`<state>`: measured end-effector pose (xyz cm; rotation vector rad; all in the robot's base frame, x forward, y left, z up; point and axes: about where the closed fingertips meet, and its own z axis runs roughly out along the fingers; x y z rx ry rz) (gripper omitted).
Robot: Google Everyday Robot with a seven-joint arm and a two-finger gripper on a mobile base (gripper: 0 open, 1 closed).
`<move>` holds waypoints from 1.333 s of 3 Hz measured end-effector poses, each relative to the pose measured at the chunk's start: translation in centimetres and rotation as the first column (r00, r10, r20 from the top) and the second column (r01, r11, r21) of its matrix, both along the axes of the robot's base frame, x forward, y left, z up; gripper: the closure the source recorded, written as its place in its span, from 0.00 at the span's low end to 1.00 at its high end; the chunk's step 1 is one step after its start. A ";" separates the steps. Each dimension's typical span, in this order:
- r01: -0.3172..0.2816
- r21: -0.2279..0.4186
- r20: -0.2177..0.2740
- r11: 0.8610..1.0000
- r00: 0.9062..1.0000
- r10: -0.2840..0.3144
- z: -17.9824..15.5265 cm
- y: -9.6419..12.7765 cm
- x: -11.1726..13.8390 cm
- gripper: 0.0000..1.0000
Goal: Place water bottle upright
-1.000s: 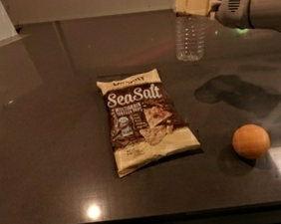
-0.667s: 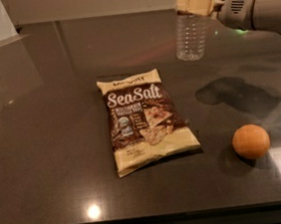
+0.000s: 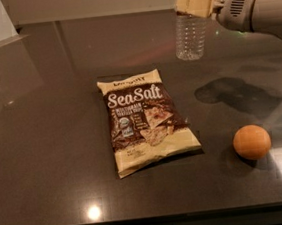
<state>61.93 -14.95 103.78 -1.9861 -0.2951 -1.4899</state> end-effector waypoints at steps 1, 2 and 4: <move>-0.016 0.000 0.066 1.000 0.998 0.016 -0.5 0.0 0.3 1.00; -0.002 -0.032 0.114 0.999 0.993 0.006 -1.3 -0.7 0.8 1.00; 0.038 -0.077 0.158 0.996 0.987 -0.025 -3.5 -2.2 0.8 1.00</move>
Offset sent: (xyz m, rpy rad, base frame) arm 0.0131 -0.0211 -0.0227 -0.0762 -0.1741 -0.0217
